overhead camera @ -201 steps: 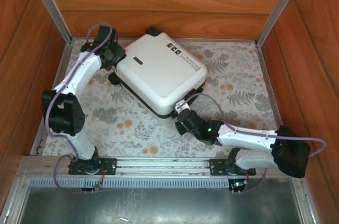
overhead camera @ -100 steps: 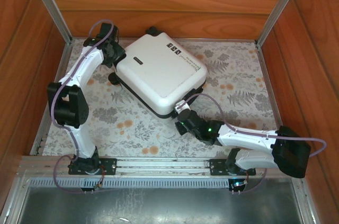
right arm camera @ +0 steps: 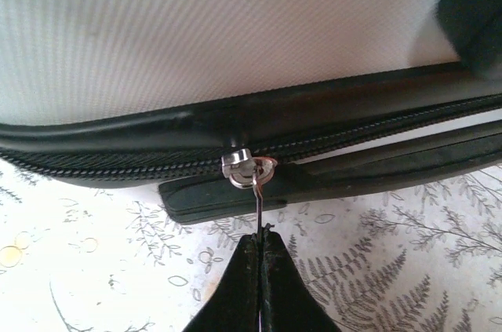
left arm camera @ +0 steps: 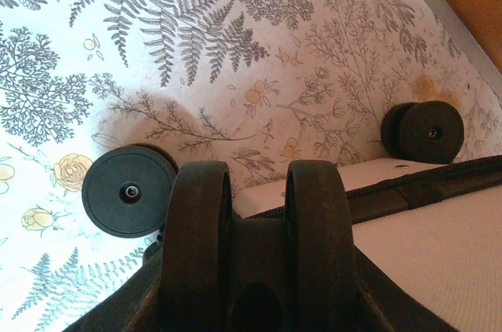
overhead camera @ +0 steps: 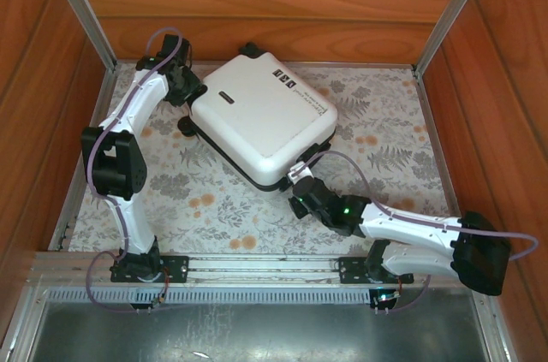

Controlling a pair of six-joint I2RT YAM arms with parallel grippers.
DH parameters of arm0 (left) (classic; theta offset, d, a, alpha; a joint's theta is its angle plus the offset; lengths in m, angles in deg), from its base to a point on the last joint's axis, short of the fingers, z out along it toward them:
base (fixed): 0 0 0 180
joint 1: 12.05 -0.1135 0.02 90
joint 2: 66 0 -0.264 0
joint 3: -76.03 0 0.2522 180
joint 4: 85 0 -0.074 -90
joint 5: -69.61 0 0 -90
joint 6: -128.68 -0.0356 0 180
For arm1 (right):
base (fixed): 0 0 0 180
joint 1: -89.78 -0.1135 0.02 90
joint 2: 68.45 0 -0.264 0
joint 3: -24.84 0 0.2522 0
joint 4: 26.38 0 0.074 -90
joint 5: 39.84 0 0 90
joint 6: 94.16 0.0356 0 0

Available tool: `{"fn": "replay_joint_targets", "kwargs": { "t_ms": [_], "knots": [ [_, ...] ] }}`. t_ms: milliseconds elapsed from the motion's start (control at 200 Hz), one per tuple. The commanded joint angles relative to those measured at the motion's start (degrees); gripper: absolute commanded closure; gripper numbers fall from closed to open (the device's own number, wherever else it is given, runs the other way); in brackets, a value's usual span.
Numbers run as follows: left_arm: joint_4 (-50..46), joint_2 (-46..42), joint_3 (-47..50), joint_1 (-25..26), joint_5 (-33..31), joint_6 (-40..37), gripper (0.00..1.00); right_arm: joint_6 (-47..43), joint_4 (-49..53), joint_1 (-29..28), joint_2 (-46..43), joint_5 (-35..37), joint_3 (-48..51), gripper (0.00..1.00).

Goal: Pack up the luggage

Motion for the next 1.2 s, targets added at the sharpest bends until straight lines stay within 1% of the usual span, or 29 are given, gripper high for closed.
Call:
{"fn": "replay_joint_targets", "kwargs": {
  "t_ms": [0,250,390,565,715,845,970,1194],
  "knots": [
    [-2.81,2.98,2.66,0.99,4.46,-6.45,1.00,3.30,5.12,3.11,-1.54,3.17,-1.55,1.00],
    [-2.75,4.90,4.16,0.41,5.02,-10.30,1.00,9.83,6.45,8.13,-0.68,3.78,-0.76,1.00],
    [-2.79,4.93,5.82,-0.55,4.73,-11.46,1.00,13.31,5.85,13.85,-1.73,2.67,0.31,1.00],
    [-2.77,4.88,6.75,-1.26,3.72,-12.41,1.00,15.69,3.04,21.03,-4.13,-0.54,1.74,1.00],
    [-2.74,5.57,6.52,-1.33,3.34,-12.85,1.00,15.83,0.14,27.51,-2.88,-6.16,2.06,1.00],
    [-2.82,6.46,6.30,-1.42,2.91,-13.68,1.00,14.29,-1.53,32.83,1.18,-12.62,0.46,1.00],
    [-2.93,6.68,6.53,-1.78,1.92,-14.35,1.00,13.11,-1.85,37.44,5.60,-17.27,-2.21,1.00],
    [-3.50,7.37,6.87,-2.45,0.79,-15.60,1.00,12.06,-2.30,44.35,11.15,-22.97,-7.22,1.00]
  ]
}}
